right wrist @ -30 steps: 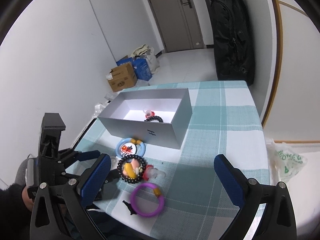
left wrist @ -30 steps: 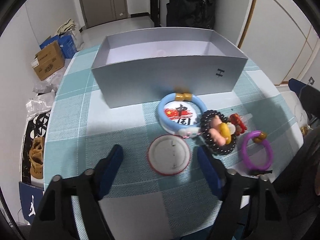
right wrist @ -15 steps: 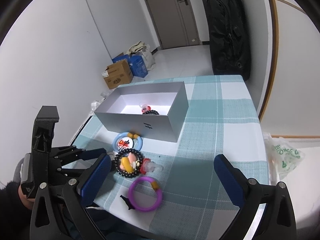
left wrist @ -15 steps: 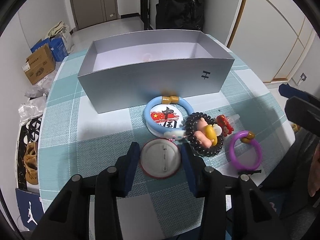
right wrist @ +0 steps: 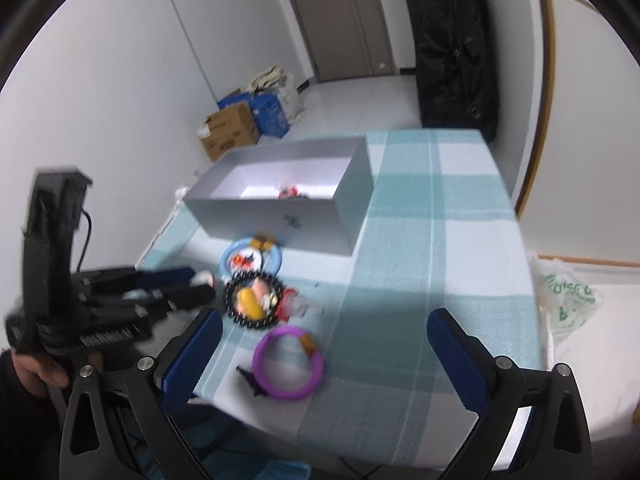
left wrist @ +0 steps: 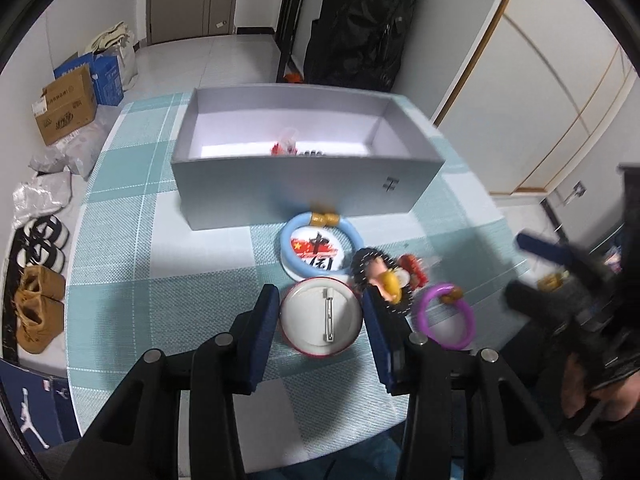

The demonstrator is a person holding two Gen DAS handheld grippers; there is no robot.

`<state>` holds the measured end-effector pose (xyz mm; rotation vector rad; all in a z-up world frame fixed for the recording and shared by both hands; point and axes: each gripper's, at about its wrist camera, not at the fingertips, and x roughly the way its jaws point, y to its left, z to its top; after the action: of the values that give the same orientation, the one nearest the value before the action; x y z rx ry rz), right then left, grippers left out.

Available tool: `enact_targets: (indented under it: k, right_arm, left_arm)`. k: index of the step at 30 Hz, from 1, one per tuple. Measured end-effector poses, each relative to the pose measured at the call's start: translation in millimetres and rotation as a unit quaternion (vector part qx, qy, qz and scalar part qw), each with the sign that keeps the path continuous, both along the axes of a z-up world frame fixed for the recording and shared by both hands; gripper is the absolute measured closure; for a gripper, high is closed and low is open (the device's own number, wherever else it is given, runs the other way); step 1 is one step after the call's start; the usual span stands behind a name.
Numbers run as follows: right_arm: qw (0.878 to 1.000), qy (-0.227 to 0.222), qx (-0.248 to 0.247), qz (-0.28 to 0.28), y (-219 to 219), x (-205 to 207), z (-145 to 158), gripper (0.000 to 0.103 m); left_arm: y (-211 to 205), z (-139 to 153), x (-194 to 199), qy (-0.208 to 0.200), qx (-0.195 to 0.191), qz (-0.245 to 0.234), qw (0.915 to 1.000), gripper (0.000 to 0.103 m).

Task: Organize jewelry
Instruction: 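Grasp the white round badge with the left gripper while the right gripper grasps the purple ring, then carry the badge and purple ring into the white box and open both grippers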

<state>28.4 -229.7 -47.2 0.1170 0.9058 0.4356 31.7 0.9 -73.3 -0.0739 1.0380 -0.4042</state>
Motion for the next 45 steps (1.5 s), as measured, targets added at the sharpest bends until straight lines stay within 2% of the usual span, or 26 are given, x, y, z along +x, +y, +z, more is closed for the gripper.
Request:
enact_targets:
  k: [7, 9, 13, 17, 20, 22, 25, 29, 34, 45]
  right_arm:
    - [0.999, 0.035, -0.012, 0.031, 16, -7, -15, 0.008]
    - [0.998, 0.043, -0.024, 0.044, 23, -9, -20, 0.018]
    - [0.996, 0.054, -0.047, 0.060, 34, -11, -28, 0.024]
    - [0.994, 0.049, -0.066, 0.071, 44, -13, -31, 0.032]
    - [0.992, 0.040, -0.091, 0.075, 52, -15, -32, 0.034]
    - [0.989, 0.030, -0.123, 0.073, 58, -17, -33, 0.041]
    - [0.988, 0.026, -0.131, 0.077, 61, -18, -33, 0.047]
    - [0.989, 0.026, -0.125, 0.072, 58, -17, -33, 0.051]
    - [0.992, 0.022, -0.110, 0.058, 52, -14, -26, 0.052]
    - [1.000, -0.010, -0.026, 0.003, 20, -5, 6, 0.052]
  left_arm:
    - [11, 19, -8, -0.030, -0.036, 0.020, 0.9987, 0.066]
    - [14, 23, -11, -0.039, -0.047, 0.027, 0.9978, 0.066]
    - [22, 31, -8, -0.055, -0.062, 0.037, 0.9958, 0.066]
    - [28, 36, -7, -0.064, -0.069, 0.043, 0.9946, 0.066]
    - [31, 38, -7, -0.067, -0.074, 0.046, 0.9939, 0.066]
    - [32, 39, -6, -0.070, -0.075, 0.047, 0.9936, 0.066]
    - [34, 39, -7, -0.071, -0.079, 0.049, 0.9931, 0.066]
    - [37, 39, -7, -0.071, -0.084, 0.052, 0.9926, 0.066]
    - [38, 41, -7, -0.076, -0.086, 0.056, 0.9918, 0.066]
    - [37, 44, -4, -0.083, -0.093, 0.065, 0.9901, 0.066]
